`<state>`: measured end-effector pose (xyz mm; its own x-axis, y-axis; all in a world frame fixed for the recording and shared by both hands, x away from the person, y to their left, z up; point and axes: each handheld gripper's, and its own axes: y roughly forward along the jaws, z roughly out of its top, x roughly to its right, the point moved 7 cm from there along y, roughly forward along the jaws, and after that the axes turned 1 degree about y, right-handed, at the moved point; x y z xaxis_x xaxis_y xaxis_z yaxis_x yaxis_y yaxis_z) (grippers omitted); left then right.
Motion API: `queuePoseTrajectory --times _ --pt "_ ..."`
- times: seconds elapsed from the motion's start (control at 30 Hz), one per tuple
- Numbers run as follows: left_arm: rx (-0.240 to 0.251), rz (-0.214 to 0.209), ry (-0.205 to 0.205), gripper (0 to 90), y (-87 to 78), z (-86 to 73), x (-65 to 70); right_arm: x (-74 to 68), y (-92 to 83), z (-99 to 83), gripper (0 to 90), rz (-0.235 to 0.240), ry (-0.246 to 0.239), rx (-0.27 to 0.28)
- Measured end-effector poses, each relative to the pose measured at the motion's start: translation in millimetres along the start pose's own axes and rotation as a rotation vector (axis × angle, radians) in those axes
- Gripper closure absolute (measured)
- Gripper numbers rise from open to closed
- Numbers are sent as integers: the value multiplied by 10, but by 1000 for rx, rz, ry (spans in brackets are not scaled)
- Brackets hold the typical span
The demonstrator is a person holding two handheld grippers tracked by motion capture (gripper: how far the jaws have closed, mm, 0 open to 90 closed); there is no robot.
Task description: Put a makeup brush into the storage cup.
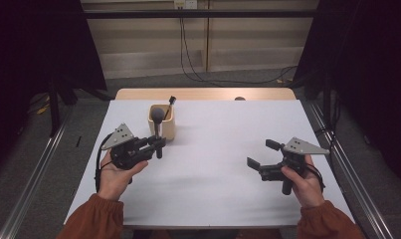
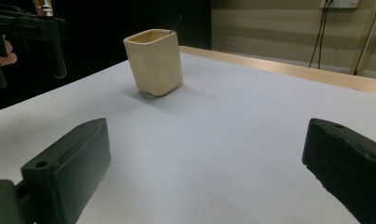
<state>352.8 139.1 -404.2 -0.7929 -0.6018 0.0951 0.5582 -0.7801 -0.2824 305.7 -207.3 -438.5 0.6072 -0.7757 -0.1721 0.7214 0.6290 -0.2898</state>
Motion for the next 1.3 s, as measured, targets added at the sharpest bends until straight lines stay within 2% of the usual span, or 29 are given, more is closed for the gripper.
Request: queuePoseTrajectory --times 0.2,0.3,0.4,0.6,0.7,1.0,1.3 --pt "11 32 -5 748 -15 88 -139 14 -117 -33 0 -40 1 26" --pt "37 42 -26 748 0 115 -190 47 -162 -73 0 -69 6 24" --pt "34 62 -22 748 34 125 -244 33 -190 -131 0 -56 17 6" --pt "47 82 -6 748 59 260 -346 91 -252 -194 0 -103 6 15" --pt "52 90 0 748 66 331 -384 119 -283 -204 0 -105 13 33" --pt "79 106 -7 748 65 459 -474 173 -379 -286 0 -140 -44 43" --pt "87 125 -6 748 143 558 -553 228 -447 -311 0 -190 -34 81"
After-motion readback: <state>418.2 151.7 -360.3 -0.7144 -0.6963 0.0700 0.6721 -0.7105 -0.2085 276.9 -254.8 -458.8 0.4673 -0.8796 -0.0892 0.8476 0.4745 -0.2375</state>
